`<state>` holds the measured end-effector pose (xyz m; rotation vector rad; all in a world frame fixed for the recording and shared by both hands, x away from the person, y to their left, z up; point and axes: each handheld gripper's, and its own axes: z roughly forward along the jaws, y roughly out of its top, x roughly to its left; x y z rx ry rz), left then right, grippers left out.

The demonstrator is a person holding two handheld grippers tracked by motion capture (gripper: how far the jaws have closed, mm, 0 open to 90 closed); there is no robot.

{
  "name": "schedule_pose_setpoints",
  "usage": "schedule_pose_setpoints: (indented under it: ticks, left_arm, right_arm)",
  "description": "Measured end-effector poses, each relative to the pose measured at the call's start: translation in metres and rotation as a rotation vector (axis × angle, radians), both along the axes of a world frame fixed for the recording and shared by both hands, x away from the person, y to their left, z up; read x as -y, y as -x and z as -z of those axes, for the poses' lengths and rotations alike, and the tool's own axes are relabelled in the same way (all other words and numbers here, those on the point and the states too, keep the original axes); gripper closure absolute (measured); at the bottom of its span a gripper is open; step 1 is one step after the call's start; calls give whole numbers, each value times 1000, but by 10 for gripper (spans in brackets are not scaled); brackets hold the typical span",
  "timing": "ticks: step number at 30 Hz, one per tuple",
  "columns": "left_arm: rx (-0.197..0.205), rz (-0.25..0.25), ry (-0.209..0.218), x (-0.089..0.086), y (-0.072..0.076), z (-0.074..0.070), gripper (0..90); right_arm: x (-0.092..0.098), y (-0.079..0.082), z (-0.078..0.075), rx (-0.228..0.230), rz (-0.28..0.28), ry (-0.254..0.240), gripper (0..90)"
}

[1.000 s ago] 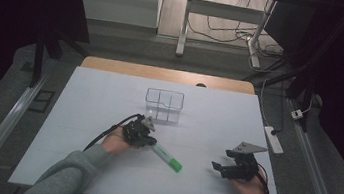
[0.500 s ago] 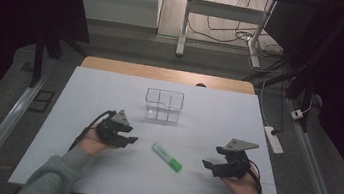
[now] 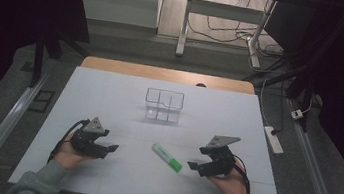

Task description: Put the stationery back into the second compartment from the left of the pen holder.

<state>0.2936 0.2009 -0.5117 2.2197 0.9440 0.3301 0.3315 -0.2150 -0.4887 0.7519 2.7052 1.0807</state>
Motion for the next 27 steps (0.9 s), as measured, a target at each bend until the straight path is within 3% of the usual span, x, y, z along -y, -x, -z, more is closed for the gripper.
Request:
schedule_pose_setpoints:
  ticks: [4,12,16,21,26,27]
  left_arm:
    - [3,2,0,0,-1,0,312]
    - [6,1,8,-2,-2,1,301]
    - [1,1,19,-3,-4,1,300]
    - [-5,-2,27,-5,-5,1,298]
    - [-9,-5,33,-8,-7,1,302]
    - [-9,-8,37,-8,-7,1,303]
  right_arm:
    - [-26,1,1,-13,-50,63,279]
    - [-69,-3,10,-37,-97,195,335]
    - [-78,-4,12,-31,-103,241,365]
    - [-88,-5,17,-33,-107,316,479]
    - [-92,-7,16,-67,-89,338,584]
    - [-93,-9,15,-82,-75,350,651]
